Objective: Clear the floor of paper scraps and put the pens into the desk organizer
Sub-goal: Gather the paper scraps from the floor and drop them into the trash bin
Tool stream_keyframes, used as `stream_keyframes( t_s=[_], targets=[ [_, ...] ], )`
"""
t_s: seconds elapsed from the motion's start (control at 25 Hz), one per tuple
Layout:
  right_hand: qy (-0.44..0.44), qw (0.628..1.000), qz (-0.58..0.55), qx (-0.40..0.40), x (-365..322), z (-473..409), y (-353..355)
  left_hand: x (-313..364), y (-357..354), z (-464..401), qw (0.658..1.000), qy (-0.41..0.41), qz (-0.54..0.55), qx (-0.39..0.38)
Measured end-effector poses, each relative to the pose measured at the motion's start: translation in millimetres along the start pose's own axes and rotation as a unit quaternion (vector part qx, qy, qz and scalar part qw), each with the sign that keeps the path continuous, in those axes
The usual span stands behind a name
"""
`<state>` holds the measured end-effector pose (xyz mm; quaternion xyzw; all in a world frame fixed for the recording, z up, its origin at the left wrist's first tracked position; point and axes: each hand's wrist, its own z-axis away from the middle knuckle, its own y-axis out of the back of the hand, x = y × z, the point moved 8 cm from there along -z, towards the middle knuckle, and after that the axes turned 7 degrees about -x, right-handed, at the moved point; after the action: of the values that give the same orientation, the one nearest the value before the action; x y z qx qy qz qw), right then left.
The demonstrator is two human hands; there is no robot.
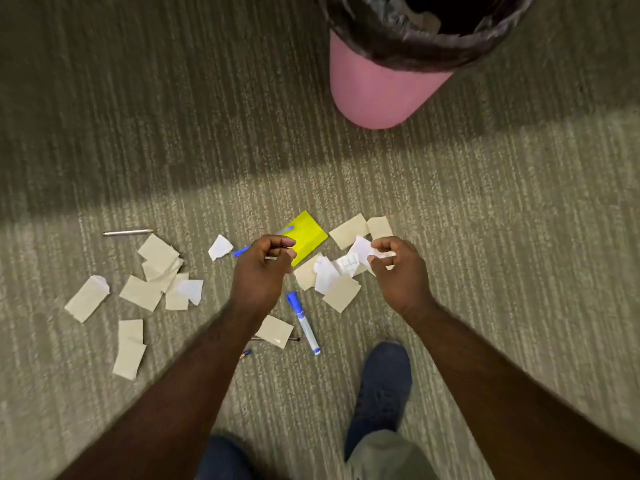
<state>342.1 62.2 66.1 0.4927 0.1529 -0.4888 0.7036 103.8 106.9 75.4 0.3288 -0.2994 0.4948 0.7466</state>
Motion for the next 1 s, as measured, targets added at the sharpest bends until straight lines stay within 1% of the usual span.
stream_keyframes(
  t_s=[0.12,0.2,0.36,0.4,0.48,0.56,0.64,0.76,0.84,0.88,0.92,1.0],
  targets=[
    [0.002,1.000,0.017,-0.023,29.1,4.1,-30.7,-39.8,-15.6,-4.6,0.999,-0.013,-0.031,-0.006],
    [-0.014,0.999,0.044,-0.028,48.4,4.4,-46.5,-54.2,-27.6,-8.7,0.996,-0.032,-0.083,-0.012],
    [-0.122,0.986,0.098,-0.062,95.3,0.7,-80.2,-81.1,-51.6,-26.2,0.967,-0.082,-0.240,-0.028],
    [-0.134,0.982,0.111,-0.075,102.8,-0.8,-89.0,-89.6,-57.4,-32.6,0.959,-0.078,-0.272,-0.028],
    [-0.134,0.979,0.124,-0.089,110.2,-3.9,-100.9,-102.8,-68.5,-42.9,0.952,-0.039,-0.303,-0.022],
    [-0.109,0.981,0.138,-0.076,109.6,-6.7,-100.3,-106.4,-78.4,-48.1,0.943,-0.020,-0.333,0.001],
    [-0.087,0.984,0.147,-0.055,108.5,-8.6,-89.0,-104.8,-83.0,-48.0,0.926,-0.024,-0.376,0.030],
    [-0.078,0.990,0.113,-0.005,112.0,-7.4,-57.7,-107.4,-84.0,-44.7,0.910,-0.017,-0.412,0.052],
    [-0.087,0.994,0.060,0.040,114.8,-5.5,-36.8,-109.6,-86.7,-43.9,0.905,-0.008,-0.422,0.049],
    [-0.099,0.993,0.038,0.060,115.7,-6.0,-27.5,-109.3,-88.8,-45.2,0.912,-0.015,-0.407,0.040],
    [-0.118,0.990,0.024,0.075,120.4,-9.0,-20.9,-107.3,-90.6,-46.8,0.928,-0.026,-0.370,0.025],
    [-0.149,0.985,0.011,0.084,128.4,-20.2,-14.3,-106.2,-96.2,-49.4,0.961,-0.039,-0.271,-0.031]
  ],
)
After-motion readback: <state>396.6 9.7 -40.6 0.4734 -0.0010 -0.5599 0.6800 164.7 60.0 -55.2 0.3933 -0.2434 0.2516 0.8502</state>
